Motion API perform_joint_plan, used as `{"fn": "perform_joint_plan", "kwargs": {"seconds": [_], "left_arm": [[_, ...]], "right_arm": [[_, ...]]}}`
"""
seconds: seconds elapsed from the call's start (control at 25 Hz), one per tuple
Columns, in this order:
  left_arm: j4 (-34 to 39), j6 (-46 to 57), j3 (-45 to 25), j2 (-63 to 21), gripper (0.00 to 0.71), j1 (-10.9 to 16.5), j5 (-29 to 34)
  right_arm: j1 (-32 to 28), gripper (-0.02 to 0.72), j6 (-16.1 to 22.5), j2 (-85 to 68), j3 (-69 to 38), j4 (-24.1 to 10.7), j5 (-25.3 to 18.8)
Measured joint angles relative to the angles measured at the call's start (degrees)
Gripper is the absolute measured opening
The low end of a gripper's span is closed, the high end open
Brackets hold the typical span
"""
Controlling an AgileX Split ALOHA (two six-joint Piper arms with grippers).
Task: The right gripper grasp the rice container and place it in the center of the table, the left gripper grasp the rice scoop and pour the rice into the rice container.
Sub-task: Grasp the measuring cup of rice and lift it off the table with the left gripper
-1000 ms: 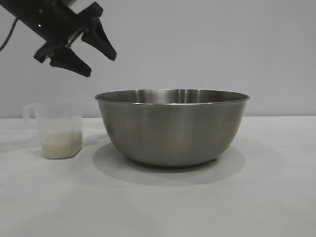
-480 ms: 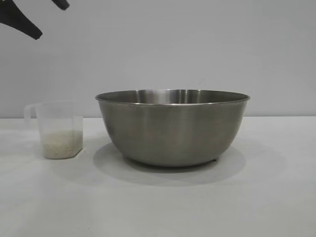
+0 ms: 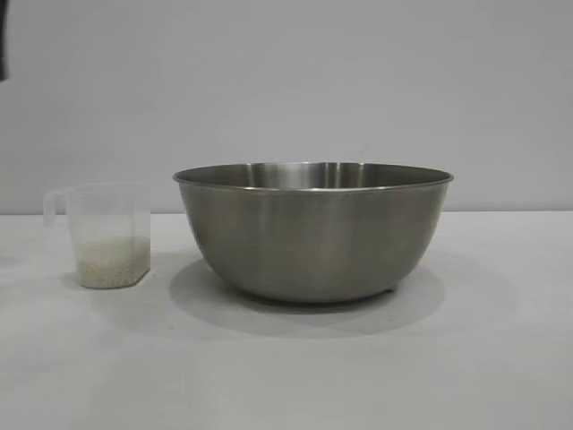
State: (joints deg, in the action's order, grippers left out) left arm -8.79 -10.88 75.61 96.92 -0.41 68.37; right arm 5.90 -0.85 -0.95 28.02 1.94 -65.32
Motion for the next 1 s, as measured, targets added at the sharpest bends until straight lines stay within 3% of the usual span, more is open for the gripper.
{"fn": "perform_joint_plan", "kwargs": {"seconds": [0.12,0.32,0.76,0.88,1.0], "left_arm": [[5.27,4.27,-0.90,-1.57,0.505,0.00,-5.34],[6.55,6.03,-6.56,-7.90,0.505,0.00,-18.25],[5.65,6.16,-31.75,-22.79,0.505,-0.13,-52.41],[5.40,6.27,-38.59,-25.19,0.505,-1.82,-62.02],[5.40,6.39,-45.02,-26.93,0.505,-5.34,-71.02]], "right_arm": [[0.00,0.573,0.00,0.00,0.00,0.00,0.00],[0.00,0.573,0.00,0.00,0.00,0.00,0.00],[0.00,0.573,0.00,0.00,0.00,0.00,0.00],[0.00,0.573,0.00,0.00,0.00,0.00,0.00],[0.00,0.573,0.00,0.00,0.00,0.00,0.00]]}}
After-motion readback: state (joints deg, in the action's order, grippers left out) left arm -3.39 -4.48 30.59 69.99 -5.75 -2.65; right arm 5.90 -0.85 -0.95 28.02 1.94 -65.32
